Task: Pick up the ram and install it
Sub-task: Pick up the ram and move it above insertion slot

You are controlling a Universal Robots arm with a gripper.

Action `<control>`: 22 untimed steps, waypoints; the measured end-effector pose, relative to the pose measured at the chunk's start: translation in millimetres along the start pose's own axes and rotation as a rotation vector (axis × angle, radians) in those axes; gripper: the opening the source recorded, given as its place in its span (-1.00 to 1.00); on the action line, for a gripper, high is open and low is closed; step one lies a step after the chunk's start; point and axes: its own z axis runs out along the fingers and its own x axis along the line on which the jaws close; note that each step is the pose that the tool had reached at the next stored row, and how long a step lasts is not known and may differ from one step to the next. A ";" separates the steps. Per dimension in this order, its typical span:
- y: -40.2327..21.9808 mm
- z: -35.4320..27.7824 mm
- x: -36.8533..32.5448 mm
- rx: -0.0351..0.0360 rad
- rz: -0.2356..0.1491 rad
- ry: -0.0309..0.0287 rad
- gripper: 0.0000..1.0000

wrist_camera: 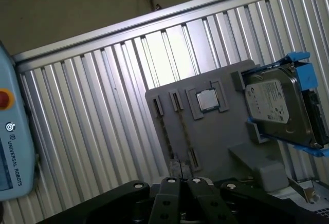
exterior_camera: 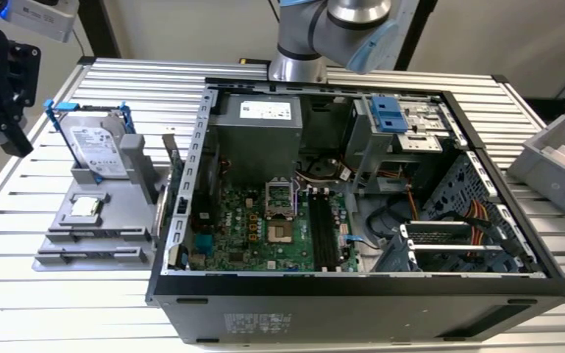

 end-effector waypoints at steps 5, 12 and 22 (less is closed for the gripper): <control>0.0 0.0 0.0 0.0025 0.000 0.0055 -1.00; 0.0 0.0 0.0 0.0061 0.001 0.0133 -1.00; 0.0 -0.1 0.0 0.0111 0.001 0.0245 1.00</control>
